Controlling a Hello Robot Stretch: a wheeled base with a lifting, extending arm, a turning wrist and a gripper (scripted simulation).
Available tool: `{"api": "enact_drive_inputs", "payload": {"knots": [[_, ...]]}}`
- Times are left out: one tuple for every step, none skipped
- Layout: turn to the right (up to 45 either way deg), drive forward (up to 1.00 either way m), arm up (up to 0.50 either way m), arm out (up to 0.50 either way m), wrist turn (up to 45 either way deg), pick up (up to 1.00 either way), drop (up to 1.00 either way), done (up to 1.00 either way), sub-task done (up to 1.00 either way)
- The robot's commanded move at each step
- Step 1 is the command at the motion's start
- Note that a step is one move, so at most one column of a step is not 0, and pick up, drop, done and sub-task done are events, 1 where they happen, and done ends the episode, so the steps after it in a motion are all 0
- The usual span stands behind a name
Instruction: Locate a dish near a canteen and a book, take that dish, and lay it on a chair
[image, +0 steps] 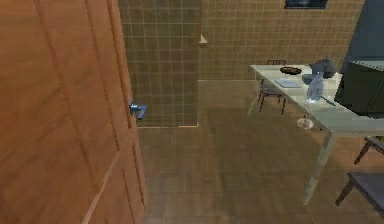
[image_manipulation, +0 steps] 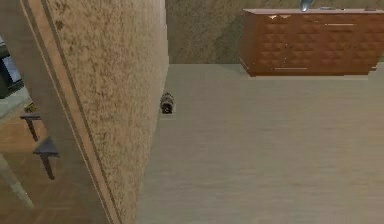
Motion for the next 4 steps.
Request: {"api": "enact_drive_inputs", "payload": {"knots": [[0.0,0.35,0.0,0.0,0.0,0.0,0.0,0.0,0.0],[30.0,0.0,0.0,0.0,0.0,0.0,0.0,0.0,0.0],[0.0,0.9,0.0,0.0,0.0,0.0,0.0,0.0,0.0],[-18.0,0.0,0.0,0.0,0.0,0.0,0.0,0.0,0.0]]}}
